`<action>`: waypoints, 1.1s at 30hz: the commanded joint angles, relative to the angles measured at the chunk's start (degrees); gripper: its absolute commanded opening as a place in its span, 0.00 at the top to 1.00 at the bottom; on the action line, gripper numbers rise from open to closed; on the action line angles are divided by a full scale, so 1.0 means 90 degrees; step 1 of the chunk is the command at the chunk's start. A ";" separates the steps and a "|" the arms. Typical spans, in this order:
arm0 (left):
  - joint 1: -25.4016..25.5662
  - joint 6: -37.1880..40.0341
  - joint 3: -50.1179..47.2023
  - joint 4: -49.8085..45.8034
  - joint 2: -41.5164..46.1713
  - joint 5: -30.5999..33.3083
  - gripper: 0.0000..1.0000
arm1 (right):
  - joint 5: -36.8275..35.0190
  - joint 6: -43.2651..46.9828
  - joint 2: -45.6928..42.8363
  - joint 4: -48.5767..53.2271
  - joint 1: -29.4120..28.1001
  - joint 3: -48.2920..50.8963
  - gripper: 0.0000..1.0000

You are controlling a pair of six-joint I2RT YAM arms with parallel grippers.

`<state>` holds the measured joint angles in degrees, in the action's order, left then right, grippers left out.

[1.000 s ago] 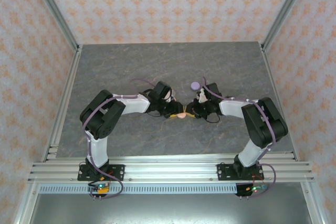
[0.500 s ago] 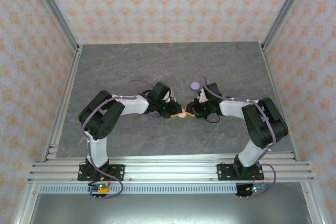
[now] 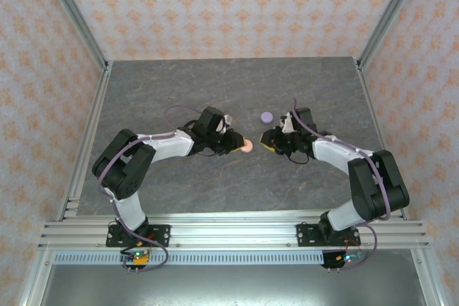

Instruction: Insert wireless bluetooth earbuds into charging case

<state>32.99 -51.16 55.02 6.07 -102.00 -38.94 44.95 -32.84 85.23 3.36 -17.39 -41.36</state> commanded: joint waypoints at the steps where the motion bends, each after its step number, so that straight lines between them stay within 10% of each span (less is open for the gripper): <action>1: -0.0018 -0.0039 -0.0036 0.0390 0.0050 -0.0075 0.80 | 0.0343 0.0149 -0.0132 0.0082 0.0047 -0.0037 0.68; 33: -0.0382 0.0650 -0.0167 0.0978 0.1986 -0.0928 0.82 | 0.2662 0.0273 -0.0969 -0.0870 0.0294 -0.0871 0.43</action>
<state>29.52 -46.54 53.15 14.37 -85.69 -45.65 67.22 -31.66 77.41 -2.46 -14.17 -47.07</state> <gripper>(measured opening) 0.182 0.569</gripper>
